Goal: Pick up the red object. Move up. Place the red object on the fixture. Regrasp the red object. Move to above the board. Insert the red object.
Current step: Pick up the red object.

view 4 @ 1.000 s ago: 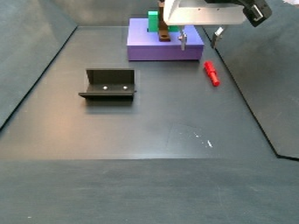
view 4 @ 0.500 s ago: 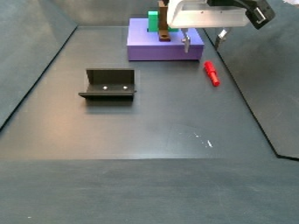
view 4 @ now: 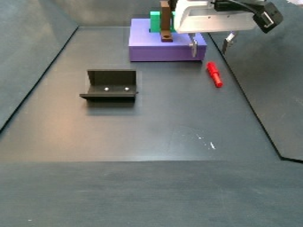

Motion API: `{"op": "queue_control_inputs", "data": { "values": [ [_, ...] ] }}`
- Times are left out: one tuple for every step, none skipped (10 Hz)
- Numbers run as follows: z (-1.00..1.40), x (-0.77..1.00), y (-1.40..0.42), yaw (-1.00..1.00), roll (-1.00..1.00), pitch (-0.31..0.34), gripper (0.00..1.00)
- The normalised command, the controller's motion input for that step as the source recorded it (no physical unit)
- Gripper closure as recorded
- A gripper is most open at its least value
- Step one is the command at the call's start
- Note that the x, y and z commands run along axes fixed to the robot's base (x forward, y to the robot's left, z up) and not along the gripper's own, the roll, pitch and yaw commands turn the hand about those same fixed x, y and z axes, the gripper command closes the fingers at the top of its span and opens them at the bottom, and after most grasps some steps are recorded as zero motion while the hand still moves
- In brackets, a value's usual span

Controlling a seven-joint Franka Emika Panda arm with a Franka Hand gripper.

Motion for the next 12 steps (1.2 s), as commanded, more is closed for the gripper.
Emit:
{"op": "queue_control_inputs", "data": {
  "values": [
    [-0.52,0.04,0.00,0.00,0.21,-0.014,0.00],
    [-0.57,0.08,0.00,0.00,0.18,-0.013,0.00],
    [-0.57,0.05,0.02,0.00,0.16,-0.001,0.00],
    [-0.59,0.02,0.07,0.00,0.15,-0.011,0.00],
    [-0.66,0.04,0.09,0.00,0.15,-0.031,0.00],
    [-0.76,0.01,0.07,0.00,0.12,-0.067,0.00],
    [-0.70,0.00,0.03,0.00,0.09,-0.063,0.00],
    [-0.66,0.00,0.02,0.00,0.09,-0.066,0.00],
    [-0.67,0.00,0.00,0.00,0.11,-0.074,0.00],
    [-0.78,0.01,0.00,0.00,0.11,-0.096,0.00],
    [-0.89,0.00,0.00,0.00,0.07,-0.139,0.00],
    [-0.89,0.00,0.00,0.00,0.06,-0.146,0.00]
  ]
}}
